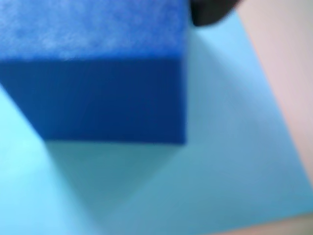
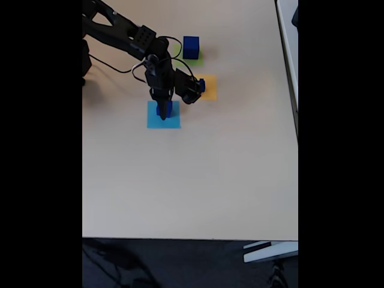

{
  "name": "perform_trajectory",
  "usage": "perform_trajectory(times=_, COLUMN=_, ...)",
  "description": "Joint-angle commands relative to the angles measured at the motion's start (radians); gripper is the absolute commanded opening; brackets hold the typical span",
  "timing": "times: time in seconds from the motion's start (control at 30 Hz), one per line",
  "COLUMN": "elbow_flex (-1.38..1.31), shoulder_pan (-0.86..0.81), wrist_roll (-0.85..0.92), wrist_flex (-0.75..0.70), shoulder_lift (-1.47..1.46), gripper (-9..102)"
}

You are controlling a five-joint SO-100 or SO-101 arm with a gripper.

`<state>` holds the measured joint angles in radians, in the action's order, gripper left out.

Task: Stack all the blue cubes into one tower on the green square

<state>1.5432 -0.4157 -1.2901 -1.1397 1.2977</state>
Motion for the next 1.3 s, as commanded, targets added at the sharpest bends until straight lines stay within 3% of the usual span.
perform_trajectory(times=0.0, elbow_flex=-0.005, shoulder_pan=0.005, wrist_roll=-0.006, wrist_flex=-0.009, shoulder_lift=0.041, gripper=31)
perform_trajectory(times=0.43, elbow_flex=0.018, shoulder_pan=0.026, wrist_roll=-0.026, wrist_flex=-0.006, shoulder_lift=0.018, gripper=22)
perform_trajectory(times=0.63, elbow_flex=0.017, shoulder_pan=0.025, wrist_roll=-0.021, wrist_flex=0.006, shoulder_lift=0.026, gripper=0)
perform_trajectory(times=0.83, elbow_flex=-0.026, shoulder_pan=0.043, wrist_roll=-0.021, wrist_flex=-0.009, shoulder_lift=0.071, gripper=0)
perform_trajectory(times=1.1, elbow_flex=-0.457, shoulder_pan=0.095, wrist_roll=-0.002, wrist_flex=-0.241, shoulder_lift=0.092, gripper=0)
perform_trajectory(times=1.27, elbow_flex=-0.67, shoulder_pan=0.178, wrist_roll=-0.103, wrist_flex=-0.35, shoulder_lift=0.097, gripper=0)
